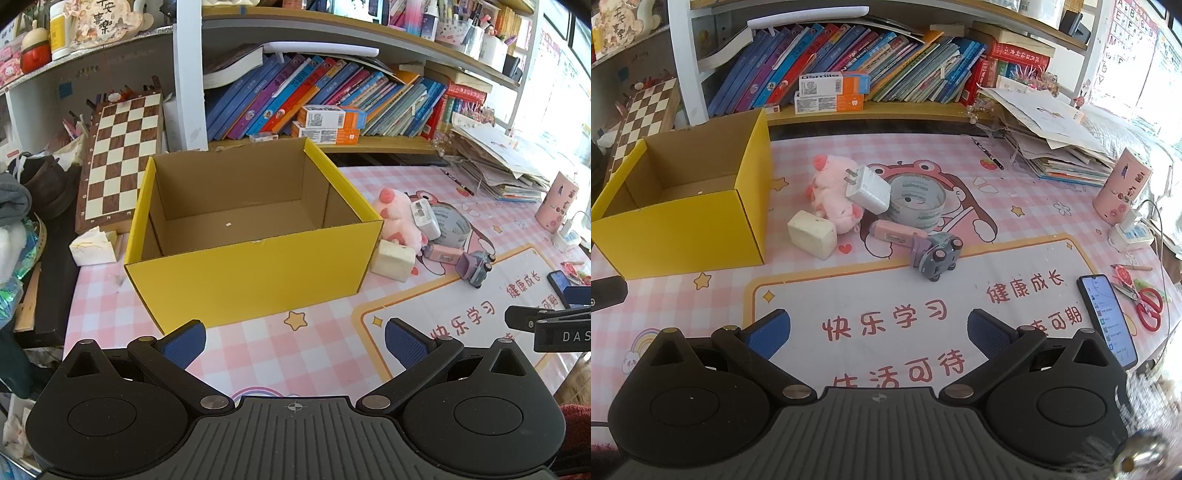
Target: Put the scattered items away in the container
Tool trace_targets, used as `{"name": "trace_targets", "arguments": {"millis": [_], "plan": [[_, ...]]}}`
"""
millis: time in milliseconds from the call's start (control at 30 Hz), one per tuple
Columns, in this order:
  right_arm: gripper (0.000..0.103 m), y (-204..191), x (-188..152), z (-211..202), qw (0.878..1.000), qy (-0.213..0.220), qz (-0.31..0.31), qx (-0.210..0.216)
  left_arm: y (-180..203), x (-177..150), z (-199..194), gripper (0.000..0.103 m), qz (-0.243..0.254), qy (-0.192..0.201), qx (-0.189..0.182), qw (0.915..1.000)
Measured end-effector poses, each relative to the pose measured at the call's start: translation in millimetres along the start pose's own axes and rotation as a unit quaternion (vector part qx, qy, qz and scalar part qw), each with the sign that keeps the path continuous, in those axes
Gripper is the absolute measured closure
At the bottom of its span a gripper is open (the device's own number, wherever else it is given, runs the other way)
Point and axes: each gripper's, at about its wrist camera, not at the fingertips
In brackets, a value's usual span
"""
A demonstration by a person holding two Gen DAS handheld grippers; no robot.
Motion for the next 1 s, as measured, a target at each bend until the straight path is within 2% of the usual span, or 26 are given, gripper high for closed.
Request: {"name": "trace_targets", "arguments": {"millis": [267, 400, 600, 800, 1000], "plan": [[0.0, -1, 2, 1, 1.0, -0.004, 0.0, 0.001, -2, -1, 0, 0.0, -0.004, 0.0, 0.0, 1.0], [0.0, -4, 8, 0, 1.0, 0.007, -0.01, 0.005, -5, 0, -3, 0.0, -0.012, 0.011, 0.0, 0.9999], [0.0, -11, 10, 3, 0.999, 0.012, -0.034, 0.02, -7, 0, -4, 0.0, -0.024, 0.013, 0.008, 0.9996], [0.0, -7, 11, 9, 0.999, 0.007, -0.028, 0.029, 0, -2, -1, 0.0, -0.019, 0.003, 0.008, 0.9998], [0.0, -5, 15, 12, 0.998, 0.017, -0.038, 0.045, 8, 0, -1, 0.0, -0.021, 0.013, 0.015, 0.9996]]}}
Point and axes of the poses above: each gripper's, at about its wrist camera, not at the fingertips, and z roughly the way its jaws point, y to its right, x to its top, and after that the axes turned 14 degrees about -x, right-handed
